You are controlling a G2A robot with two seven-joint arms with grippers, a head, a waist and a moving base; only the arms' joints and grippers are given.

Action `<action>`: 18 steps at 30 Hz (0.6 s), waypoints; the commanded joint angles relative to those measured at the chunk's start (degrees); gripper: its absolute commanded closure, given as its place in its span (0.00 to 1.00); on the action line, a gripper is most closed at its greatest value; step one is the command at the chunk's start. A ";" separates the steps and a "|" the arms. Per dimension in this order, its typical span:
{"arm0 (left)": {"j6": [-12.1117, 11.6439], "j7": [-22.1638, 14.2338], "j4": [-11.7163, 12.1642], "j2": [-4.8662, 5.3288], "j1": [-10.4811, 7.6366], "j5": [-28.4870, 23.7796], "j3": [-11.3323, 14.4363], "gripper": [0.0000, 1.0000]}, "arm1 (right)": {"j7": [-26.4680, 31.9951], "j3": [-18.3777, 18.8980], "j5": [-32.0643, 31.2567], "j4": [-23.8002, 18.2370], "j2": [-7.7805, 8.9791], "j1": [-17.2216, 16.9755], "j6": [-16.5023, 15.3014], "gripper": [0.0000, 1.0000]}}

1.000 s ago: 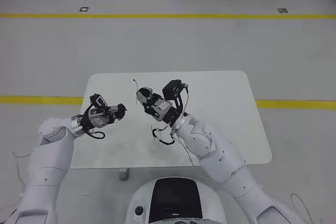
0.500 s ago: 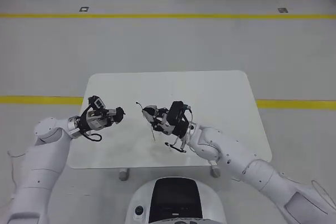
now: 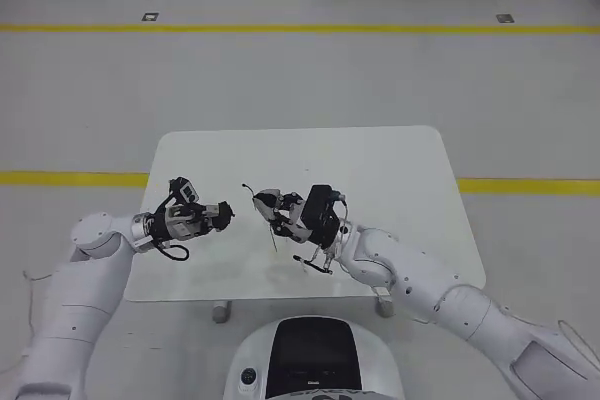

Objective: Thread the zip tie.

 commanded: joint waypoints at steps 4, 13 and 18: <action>-0.85 0.00 -0.87 0.25 0.53 -3.78 2.36 1.00 | -5.48 -3.75 -3.15 1.72 -0.26 1.52 0.00 1.00; -2.77 0.00 -1.88 1.37 0.81 -4.79 3.85 1.00 | -13.30 -9.04 -2.37 3.65 -0.49 3.97 0.00 1.00; -2.77 0.00 -1.88 1.37 0.81 -4.79 3.85 1.00 | -13.30 -9.04 -2.37 3.65 -0.49 3.97 0.00 1.00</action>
